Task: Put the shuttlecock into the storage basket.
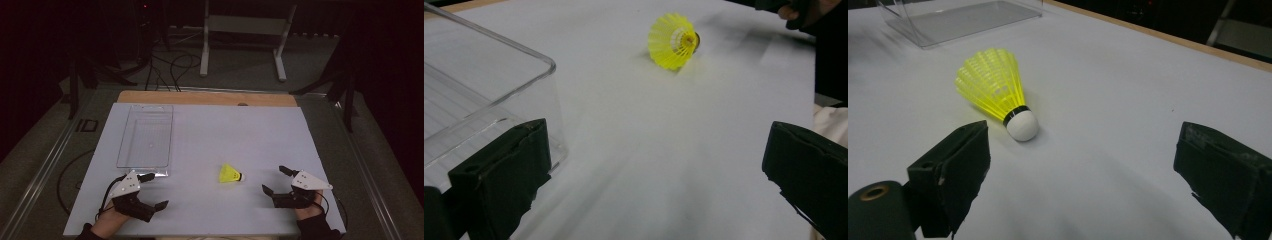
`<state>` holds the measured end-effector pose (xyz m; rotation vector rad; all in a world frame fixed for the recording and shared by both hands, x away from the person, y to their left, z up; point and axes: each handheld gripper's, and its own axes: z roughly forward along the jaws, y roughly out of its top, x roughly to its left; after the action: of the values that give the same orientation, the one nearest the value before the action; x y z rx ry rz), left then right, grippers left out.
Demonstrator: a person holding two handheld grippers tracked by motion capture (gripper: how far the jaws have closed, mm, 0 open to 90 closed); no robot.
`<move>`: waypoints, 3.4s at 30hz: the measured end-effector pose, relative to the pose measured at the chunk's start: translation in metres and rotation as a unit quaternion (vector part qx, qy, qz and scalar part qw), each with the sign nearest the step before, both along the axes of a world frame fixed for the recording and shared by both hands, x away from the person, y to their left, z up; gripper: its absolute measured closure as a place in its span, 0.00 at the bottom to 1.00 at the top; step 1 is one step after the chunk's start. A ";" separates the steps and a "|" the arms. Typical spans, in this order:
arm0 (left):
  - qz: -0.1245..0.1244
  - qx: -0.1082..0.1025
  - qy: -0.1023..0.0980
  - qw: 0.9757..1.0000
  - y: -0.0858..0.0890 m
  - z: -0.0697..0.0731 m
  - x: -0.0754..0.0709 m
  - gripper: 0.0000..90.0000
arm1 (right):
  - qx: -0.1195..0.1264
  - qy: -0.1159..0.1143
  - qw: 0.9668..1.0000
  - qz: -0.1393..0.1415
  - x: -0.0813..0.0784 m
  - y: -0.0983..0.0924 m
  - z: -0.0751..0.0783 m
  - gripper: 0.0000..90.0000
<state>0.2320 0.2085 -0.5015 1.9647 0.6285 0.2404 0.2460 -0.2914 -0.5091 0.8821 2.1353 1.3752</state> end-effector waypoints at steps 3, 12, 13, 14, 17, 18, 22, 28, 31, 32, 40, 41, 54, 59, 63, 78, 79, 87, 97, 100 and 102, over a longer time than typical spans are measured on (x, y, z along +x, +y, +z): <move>-0.002 -0.004 0.000 1.000 0.000 0.002 -0.001 0.00 | -0.003 -0.007 1.000 -0.002 -0.001 0.000 0.000 0.09; -0.014 -0.001 0.003 1.000 0.000 0.007 -0.001 0.00 | 0.004 -0.013 1.000 -0.009 0.000 -0.003 -0.001 0.09; -0.014 -0.001 0.003 1.000 0.000 0.007 -0.001 0.00 | 0.003 -0.013 1.000 -0.010 0.000 -0.003 -0.001 0.09; -0.020 0.002 0.006 1.000 0.000 0.009 -0.002 0.00 | 0.003 -0.014 1.000 -0.010 0.000 -0.003 -0.001 0.09; -0.028 0.005 0.008 1.000 0.000 0.017 -0.002 0.00 | 0.002 -0.018 1.000 -0.009 0.000 -0.003 -0.001 0.09; -0.030 0.005 0.008 1.000 0.000 0.020 -0.002 0.00 | 0.004 -0.018 1.000 -0.009 0.000 -0.003 0.000 0.09; -0.047 0.011 0.010 0.999 0.000 0.043 0.000 0.00 | 0.004 -0.020 1.000 -0.011 0.000 -0.003 0.000 0.09; -0.060 0.038 0.004 0.997 -0.001 0.073 0.009 0.00 | 0.004 -0.020 1.000 -0.011 0.001 -0.002 0.000 0.09; -0.065 0.055 0.005 0.996 -0.004 0.079 0.013 0.00 | 0.004 -0.018 1.000 -0.010 0.001 -0.002 0.000 0.09; -0.070 0.068 0.008 0.995 -0.008 0.083 0.017 0.00 | 0.004 -0.018 1.000 -0.009 0.001 -0.002 0.000 0.09; -0.079 0.105 0.016 0.991 -0.022 0.098 0.030 0.00 | 0.005 -0.014 1.000 -0.009 0.002 -0.003 0.000 0.09; -0.083 0.108 0.022 0.990 -0.024 0.100 0.032 0.00 | 0.005 -0.014 1.000 -0.009 0.002 -0.003 0.000 0.09; -0.130 0.185 0.053 0.973 -0.052 0.109 0.046 0.00 | 0.006 -0.012 1.000 -0.007 0.002 -0.002 0.000 0.09; -0.158 0.210 0.064 0.963 -0.064 0.106 0.049 0.00 | 0.005 -0.011 1.000 -0.006 0.002 -0.002 0.000 0.09; -0.167 0.222 0.068 0.958 -0.069 0.105 0.050 0.00 | 0.005 -0.010 1.000 -0.006 0.002 -0.002 0.000 0.09; -0.219 0.276 0.089 0.932 -0.103 0.101 0.059 0.00 | 0.003 -0.006 1.000 -0.007 0.002 -0.001 0.000 0.09; -0.219 0.276 0.089 0.932 -0.103 0.101 0.059 0.00 | 0.003 -0.006 1.000 -0.007 0.002 -0.001 0.000 0.09; -0.235 0.297 0.111 0.919 -0.123 0.093 0.064 0.00 | 0.002 -0.005 1.000 -0.006 0.002 -0.001 0.000 0.09; -0.241 0.288 0.114 0.920 -0.141 0.089 0.070 0.00 | 0.002 -0.003 1.000 -0.005 0.002 -0.002 0.000 0.09; -0.245 0.284 0.114 0.920 -0.146 0.086 0.073 0.00 | 0.000 -0.005 1.000 -0.004 0.002 -0.001 0.000 0.09; -0.244 0.280 0.112 0.922 -0.149 0.086 0.075 0.00 | 0.000 -0.005 1.000 -0.004 0.002 -0.001 0.000 0.09</move>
<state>0.3068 0.0597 -0.4159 2.6574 0.1939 -0.1374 0.2480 -0.2927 -0.5091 0.8818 2.1225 1.3739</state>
